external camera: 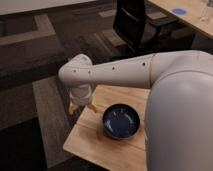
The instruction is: Place the eraser in the ceramic cup
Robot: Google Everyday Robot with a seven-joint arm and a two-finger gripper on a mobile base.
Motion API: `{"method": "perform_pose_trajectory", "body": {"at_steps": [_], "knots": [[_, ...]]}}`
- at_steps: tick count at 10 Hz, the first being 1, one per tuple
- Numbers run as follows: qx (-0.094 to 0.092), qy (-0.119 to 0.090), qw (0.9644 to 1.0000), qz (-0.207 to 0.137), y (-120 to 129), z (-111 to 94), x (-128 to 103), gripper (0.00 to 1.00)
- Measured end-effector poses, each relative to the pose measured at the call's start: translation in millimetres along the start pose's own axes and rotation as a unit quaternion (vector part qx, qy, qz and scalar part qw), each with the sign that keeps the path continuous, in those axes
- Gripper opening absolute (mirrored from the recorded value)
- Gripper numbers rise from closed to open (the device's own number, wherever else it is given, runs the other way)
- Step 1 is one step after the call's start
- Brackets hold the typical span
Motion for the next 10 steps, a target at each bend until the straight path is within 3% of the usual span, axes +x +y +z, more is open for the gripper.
{"method": "perform_pose_trajectory", "body": {"at_steps": [8,10], "knots": [[0.000,0.000,1.0000,0.001,-0.4,-0.1,0.1,0.65],[-0.001,-0.005,0.9995,0.030,-34.2,-8.6,-5.9,0.65]]}}
